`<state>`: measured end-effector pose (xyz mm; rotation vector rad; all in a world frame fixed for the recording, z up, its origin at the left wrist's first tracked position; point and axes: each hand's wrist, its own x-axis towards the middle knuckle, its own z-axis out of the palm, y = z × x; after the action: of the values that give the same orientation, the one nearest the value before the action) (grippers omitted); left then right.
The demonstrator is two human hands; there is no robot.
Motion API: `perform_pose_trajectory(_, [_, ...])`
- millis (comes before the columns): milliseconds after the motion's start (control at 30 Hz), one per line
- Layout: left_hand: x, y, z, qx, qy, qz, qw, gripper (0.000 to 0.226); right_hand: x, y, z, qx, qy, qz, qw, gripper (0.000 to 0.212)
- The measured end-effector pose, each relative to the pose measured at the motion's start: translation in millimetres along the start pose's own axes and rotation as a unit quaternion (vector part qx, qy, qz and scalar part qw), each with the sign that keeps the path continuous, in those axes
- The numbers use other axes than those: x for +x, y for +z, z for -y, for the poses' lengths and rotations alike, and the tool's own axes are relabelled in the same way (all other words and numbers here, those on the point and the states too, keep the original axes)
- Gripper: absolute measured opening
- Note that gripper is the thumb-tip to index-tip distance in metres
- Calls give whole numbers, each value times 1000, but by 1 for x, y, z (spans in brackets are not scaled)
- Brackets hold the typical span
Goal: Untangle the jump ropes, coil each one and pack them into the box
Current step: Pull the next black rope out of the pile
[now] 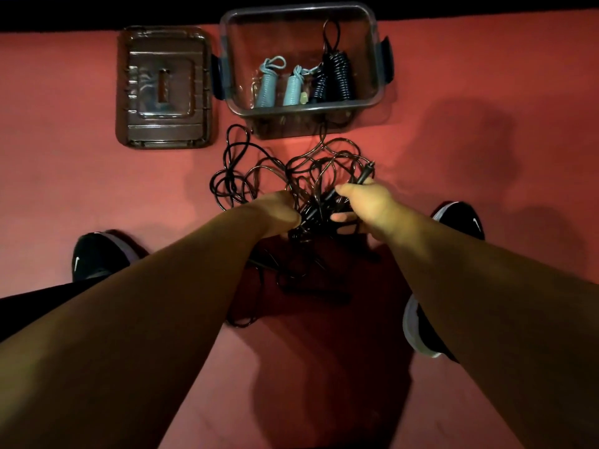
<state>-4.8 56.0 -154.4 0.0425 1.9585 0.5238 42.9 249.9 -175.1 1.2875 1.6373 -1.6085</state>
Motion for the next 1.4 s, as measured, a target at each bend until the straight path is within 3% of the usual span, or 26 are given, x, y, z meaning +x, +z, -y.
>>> perform_pose_trajectory(133, [-7, -8, -17, 69, -2, -48, 996, 13, -17, 3, 18, -144, -44, -15, 988, 73])
perform_pose_trajectory(233, [-12, -14, -28, 62, -1, -112, 992, 29, -34, 8, 31, -210, -75, -62, 973, 67])
perform_pose_trajectory(333, [-33, -23, -46, 48, 15, -155, 987, 49, -52, 7, 43, -346, -165, -125, 915, 59])
perform_pose_trajectory(467, [-66, -37, -64, -1, 109, -159, 981, 78, -90, 6, 60, -422, -191, -115, 879, 55])
perform_pose_trajectory(567, [-88, -52, -69, -60, 163, -139, 975, 100, -120, 4, 78, -380, -256, -106, 882, 55])
perform_pose_trajectory(633, [-104, -59, -72, -120, 164, -75, 976, 109, -145, 4, 95, -285, -276, -80, 914, 53])
perform_pose_trajectory(667, [-109, -61, -72, -143, 170, -44, 974, 104, -160, 4, 105, -223, -275, -57, 933, 48])
perform_pose_trajectory(700, [-120, -63, -73, -144, 180, -24, 973, 84, -178, 3, 114, -161, -269, -26, 949, 43])
perform_pose_trajectory(767, [-139, -65, -72, -114, 210, -44, 970, 30, -215, 0, 132, -57, -258, 32, 964, 32])
perform_pose_trajectory(800, [-152, -68, -72, -101, 220, -63, 968, 16, -235, -2, 140, -22, -263, 49, 963, 26])
perform_pose_trajectory(900, [-198, -82, -80, -132, 229, -104, 959, 25, -276, -10, 156, 88, -290, 65, 951, 12])
perform_pose_trajectory(1000, [-254, -105, -97, -176, 234, -188, 937, 31, -306, -22, 164, 201, -293, 29, 934, 29])
perform_pose_trajectory(1067, [-293, -120, -110, -135, 241, -260, 925, 26, -327, -30, 166, 157, -303, -13, 940, 27])
perform_pose_trajectory(1133, [-328, -130, -120, -108, 235, -315, 913, 22, -347, -37, 166, -25, -328, -59, 943, 20])
perform_pose_trajectory(1200, [-351, -136, -130, -110, 235, -337, 905, 20, -366, -39, 167, -128, -347, -73, 926, 26])
perform_pose_trajectory(1333, [-395, -137, -146, -77, 240, -368, 895, 21, -412, -17, 169, -128, -372, 2, 919, 8])
perform_pose_trajectory(1400, [-406, -139, -150, -57, 235, -394, 886, 17, -422, -5, 170, -139, -402, 13, 905, 24])
